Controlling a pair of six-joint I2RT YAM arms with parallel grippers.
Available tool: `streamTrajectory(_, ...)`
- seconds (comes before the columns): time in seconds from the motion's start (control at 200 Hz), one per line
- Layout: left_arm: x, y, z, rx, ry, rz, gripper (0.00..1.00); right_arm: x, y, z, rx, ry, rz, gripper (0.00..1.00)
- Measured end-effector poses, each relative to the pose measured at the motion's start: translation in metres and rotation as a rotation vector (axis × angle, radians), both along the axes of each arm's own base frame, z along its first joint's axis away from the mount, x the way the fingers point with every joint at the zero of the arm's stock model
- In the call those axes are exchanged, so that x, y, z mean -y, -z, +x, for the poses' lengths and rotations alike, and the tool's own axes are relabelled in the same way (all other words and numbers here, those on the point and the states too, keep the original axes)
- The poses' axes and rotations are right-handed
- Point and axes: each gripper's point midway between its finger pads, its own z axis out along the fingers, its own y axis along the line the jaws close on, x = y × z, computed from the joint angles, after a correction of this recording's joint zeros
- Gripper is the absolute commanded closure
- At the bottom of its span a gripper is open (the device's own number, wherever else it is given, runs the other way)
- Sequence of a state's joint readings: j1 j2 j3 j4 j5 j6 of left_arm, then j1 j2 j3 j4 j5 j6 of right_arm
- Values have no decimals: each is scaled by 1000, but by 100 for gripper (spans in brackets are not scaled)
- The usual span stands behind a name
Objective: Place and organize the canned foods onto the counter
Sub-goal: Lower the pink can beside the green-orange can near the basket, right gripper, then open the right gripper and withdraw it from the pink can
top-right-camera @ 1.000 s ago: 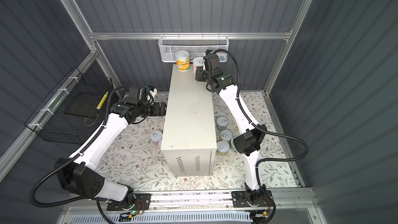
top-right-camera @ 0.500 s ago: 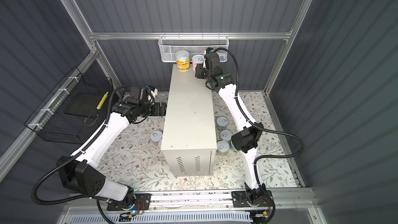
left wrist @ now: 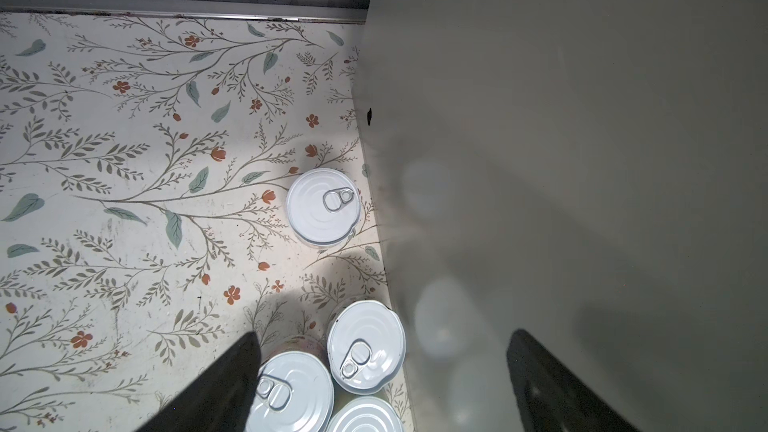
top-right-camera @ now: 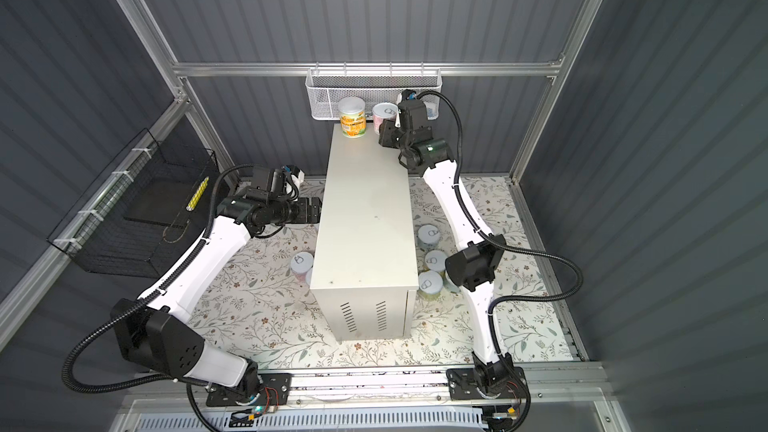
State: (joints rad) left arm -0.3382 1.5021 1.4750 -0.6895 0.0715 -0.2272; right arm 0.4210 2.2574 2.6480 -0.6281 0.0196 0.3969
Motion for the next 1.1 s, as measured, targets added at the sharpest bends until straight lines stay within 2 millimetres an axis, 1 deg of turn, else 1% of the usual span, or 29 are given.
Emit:
streamTrajectory(0.285,0,3,0,-2,0,1,5,-2,0,-2,-4,-27,9,44)
streamTrajectory(0.38,-1,6,-1,-5,-1,2,4,-3,0,-12,-16,-46,-2,41)
streamTrajectory(0.455,-2,6,-4,-3,-1,2,2,-4,-2,-26,-26,-64,-15,36)
streamTrajectory(0.465,-2,6,-4,-2,-1,1,2,-4,-5,-29,-23,-66,-13,36)
streamTrajectory(0.485,-2,6,-5,-1,-2,2,2,-4,-4,-33,-29,-70,-20,34)
streamTrajectory(0.49,-2,6,-6,-1,-2,1,2,-4,-7,-36,-26,-72,-18,34)
streamTrajectory(0.525,-4,5,-8,7,-4,0,1,-3,-8,-44,-31,-79,-26,31)
streamTrajectory(0.53,-4,5,-8,7,-4,0,1,-3,-12,-48,-27,-81,-23,30)
streamTrajectory(0.56,-6,6,-11,8,-7,3,1,-2,-15,-55,-25,-87,-28,29)
streamTrajectory(0.61,-9,8,-18,9,-12,8,1,0,-27,-74,-10,-98,-27,26)
streamTrajectory(0.615,-9,8,-18,9,-13,8,1,2,-30,-79,-8,-99,-25,26)
streamTrajectory(0.63,-11,8,-21,11,-16,8,1,3,-32,-81,-5,-100,-23,25)
streamTrajectory(0.635,-11,8,-21,11,-17,8,1,3,-35,-86,-1,-103,-21,25)
streamTrajectory(0.665,-13,9,-25,11,-21,10,1,6,-42,-96,9,-105,-16,23)
streamTrajectory(0.67,-14,9,-27,11,-23,11,1,7,-43,-100,11,-108,-16,22)
streamTrajectory(0.7,-17,11,-32,12,-30,10,1,12,-49,-110,20,-106,-12,20)
streamTrajectory(0.705,-17,11,-33,11,-31,11,1,14,-51,-116,23,-108,-13,20)
streamTrajectory(0.72,-19,12,-37,11,-35,11,1,15,-52,-119,25,-107,-13,19)
streamTrajectory(0.745,-22,13,-41,10,-40,12,1,22,-57,-134,35,-104,-9,18)
streamTrajectory(0.755,-23,15,-44,7,-45,13,1,24,-58,-136,36,-103,-8,17)
streamTrajectory(0.76,-24,15,-46,9,-47,12,1,28,-61,-143,40,-100,-3,17)
streamTrajectory(0.79,-27,17,-52,7,-54,12,1,32,-62,-152,43,-98,-5,16)
streamTrajectory(0.8,-28,18,-53,7,-57,12,1,37,-65,-160,48,-93,1,15)
streamTrajectory(0.835,-31,21,-60,4,-67,11,1,46,-67,-174,58,-84,6,14)
streamTrajectory(0.865,-35,25,-67,0,-78,13,1,55,-66,-188,62,-74,5,13)
streamTrajectory(0.941,-39,33,-80,-12,-100,23,1,72,-57,-212,50,-48,2,11)
streamTrajectory(0.971,-41,37,-85,-17,-114,30,1,82,-50,-224,38,-31,-3,11)
streamTrajectory(1.046,-38,47,-96,-32,-125,41,1,97,-33,-241,6,6,-17,10)
streamTrajectory(1.101,-33,54,-106,-46,-122,48,0,110,-14,-255,-37,37,-36,9)
